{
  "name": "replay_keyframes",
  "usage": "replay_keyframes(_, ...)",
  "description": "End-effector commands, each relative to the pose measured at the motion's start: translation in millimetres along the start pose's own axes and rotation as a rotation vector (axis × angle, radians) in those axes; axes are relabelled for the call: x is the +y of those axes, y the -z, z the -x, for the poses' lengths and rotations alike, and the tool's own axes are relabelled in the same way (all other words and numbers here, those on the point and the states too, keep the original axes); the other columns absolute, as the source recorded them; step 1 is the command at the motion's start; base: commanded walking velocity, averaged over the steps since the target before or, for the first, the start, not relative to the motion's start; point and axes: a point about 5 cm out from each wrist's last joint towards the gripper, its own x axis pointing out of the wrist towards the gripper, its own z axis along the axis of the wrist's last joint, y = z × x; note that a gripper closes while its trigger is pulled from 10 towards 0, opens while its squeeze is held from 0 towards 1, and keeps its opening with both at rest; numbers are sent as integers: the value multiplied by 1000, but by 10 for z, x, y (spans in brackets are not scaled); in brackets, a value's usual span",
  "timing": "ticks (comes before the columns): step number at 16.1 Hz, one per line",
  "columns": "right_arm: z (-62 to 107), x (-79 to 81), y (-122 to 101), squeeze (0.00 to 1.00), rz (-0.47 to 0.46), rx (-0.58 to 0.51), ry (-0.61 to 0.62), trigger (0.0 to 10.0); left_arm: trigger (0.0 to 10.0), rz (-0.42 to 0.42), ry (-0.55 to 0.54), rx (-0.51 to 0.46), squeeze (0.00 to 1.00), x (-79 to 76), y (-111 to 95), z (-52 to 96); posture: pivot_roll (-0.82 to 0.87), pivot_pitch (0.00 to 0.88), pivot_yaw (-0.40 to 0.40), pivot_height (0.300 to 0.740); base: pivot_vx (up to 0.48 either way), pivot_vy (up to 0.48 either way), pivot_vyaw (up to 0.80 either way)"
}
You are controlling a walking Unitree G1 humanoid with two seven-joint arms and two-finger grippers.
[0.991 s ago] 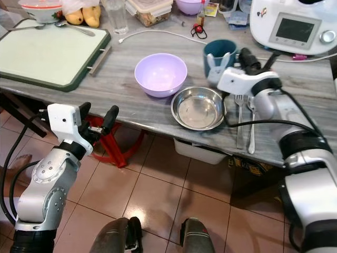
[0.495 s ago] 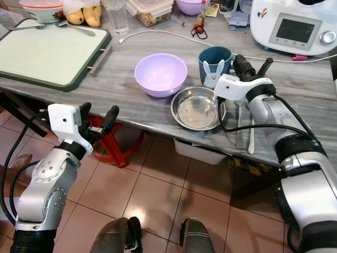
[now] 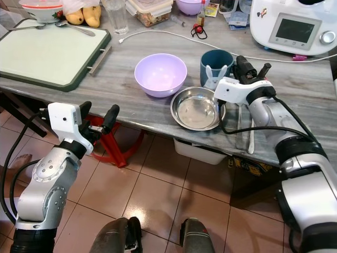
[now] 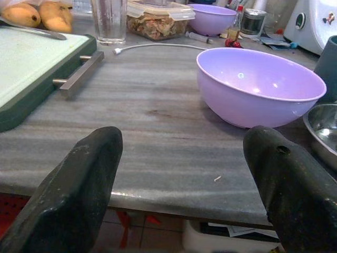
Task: Setting the table
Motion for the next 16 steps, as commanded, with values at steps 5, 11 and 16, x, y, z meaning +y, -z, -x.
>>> replay_keyframes(5, 37, -24, -25, 855, 14, -51, -4, 10000, 10000, -3, 16, -17, 0, -11, -50, -1, 3, 194, 69, 740, 0, 0, 0)
replay_keyframes(11, 95, 38, -25, 847, -5, -78, -74, 10000, 10000, -2, 16, -17, 0, -9, -52, -7, 0, 192, 70, 740, 0, 0, 0)
replay_keyframes(16, 130, 1, -42, 812, -11, -103, -44, 10000, 10000, -1, 14, -19, 0, -11, -51, -11, 0, 192, 70, 740, 0, 0, 0)
